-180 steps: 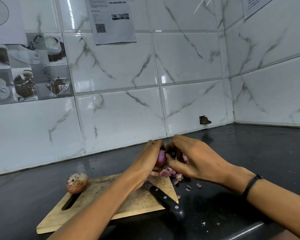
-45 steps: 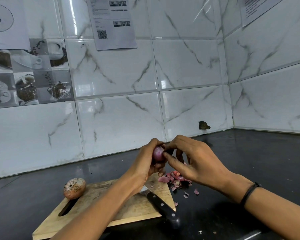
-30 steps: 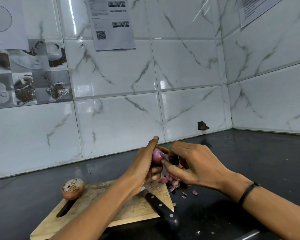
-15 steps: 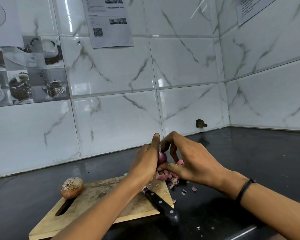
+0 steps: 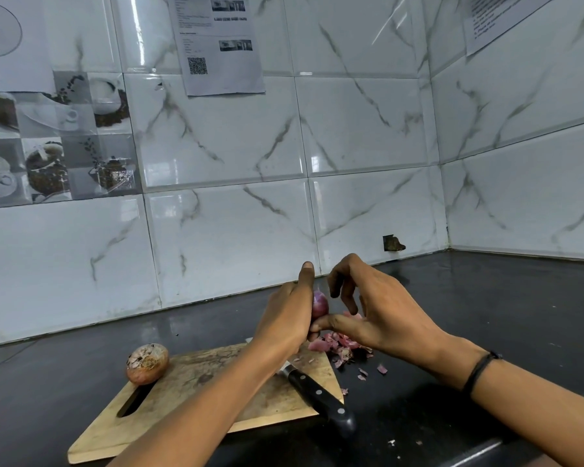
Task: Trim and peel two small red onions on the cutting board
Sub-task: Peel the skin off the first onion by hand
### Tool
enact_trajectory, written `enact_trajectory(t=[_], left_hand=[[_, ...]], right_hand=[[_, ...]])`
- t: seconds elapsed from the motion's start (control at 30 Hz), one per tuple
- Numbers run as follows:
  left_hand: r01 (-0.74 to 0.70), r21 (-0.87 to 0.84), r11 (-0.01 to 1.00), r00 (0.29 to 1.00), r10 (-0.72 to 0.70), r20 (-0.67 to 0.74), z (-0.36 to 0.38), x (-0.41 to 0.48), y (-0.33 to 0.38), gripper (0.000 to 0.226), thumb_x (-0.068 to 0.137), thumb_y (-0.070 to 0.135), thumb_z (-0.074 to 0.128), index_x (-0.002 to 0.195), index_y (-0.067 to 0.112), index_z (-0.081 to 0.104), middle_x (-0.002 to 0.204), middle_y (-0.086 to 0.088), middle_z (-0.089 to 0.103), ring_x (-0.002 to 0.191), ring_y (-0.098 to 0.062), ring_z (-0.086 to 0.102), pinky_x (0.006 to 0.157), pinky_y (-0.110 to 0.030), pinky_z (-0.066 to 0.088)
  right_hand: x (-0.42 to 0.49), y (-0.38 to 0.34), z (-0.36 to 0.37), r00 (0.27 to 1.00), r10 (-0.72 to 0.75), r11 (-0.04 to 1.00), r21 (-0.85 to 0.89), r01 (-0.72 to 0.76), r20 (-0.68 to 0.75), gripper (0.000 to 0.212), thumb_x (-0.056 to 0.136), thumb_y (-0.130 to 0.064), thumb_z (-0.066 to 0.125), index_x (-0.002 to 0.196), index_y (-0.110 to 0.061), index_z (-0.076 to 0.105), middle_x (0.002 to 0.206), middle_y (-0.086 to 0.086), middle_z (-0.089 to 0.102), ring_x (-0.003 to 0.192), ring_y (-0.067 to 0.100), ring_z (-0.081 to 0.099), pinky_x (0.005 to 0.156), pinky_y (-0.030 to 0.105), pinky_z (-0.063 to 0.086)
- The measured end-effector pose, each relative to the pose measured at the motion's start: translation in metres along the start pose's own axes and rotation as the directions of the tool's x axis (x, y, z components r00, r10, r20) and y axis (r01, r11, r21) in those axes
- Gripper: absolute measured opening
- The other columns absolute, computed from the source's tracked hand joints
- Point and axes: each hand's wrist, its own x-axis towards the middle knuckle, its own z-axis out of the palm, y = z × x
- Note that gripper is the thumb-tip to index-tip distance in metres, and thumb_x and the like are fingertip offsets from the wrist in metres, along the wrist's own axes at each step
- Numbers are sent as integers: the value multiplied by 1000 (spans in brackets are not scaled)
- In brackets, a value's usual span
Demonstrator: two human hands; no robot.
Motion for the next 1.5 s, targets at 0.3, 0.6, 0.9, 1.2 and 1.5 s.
enact_trajectory(t=[0.3,0.6,0.9,1.2,1.5], left_hand=[[-33,-52,998,999,33,7,1,1,0,68,104,60,19,59,17,48,40,7,46,32,-6,41,58,-28,40],[69,-105,992,997,-65,36,1,-2,-5,69,101,66,18,74,18,59,52,5,52,29,-1,37,39,-19,29],[258,-372,891,961,-196,197,-10,3,-2,54,104,55,28,81,11,51,47,2,39,34,-8,20,37,-19,18],[233,-370,899,960,-153,233,-10,0,2,55,102,55,31,70,15,50,47,2,36,33,-8,20,37,-19,19],[131,-220,967,975,-85,207,-4,-5,4,58,104,53,27,71,12,52,38,6,43,26,-5,35,32,-12,26]], right_hand=[[0,-3,4,997,-58,998,-27,59,45,45,85,-54,66,116,-32,41,94,-5,58,77,16,59,63,41,52],[3,-2,1,999,-39,999,34,40,-12,35,93,-25,72,107,-33,40,99,-16,69,70,12,64,55,19,43],[1,5,4,997,-22,983,-182,35,70,22,100,-25,59,113,-20,43,91,-48,45,58,2,46,49,23,27],[1,-3,-5,999,-38,997,-63,36,-19,39,94,-60,60,113,-31,42,94,-24,59,70,12,61,58,32,51],[0,-6,-2,994,-106,992,-70,107,28,54,82,-36,80,118,-32,40,94,-12,58,70,11,56,56,39,51]])
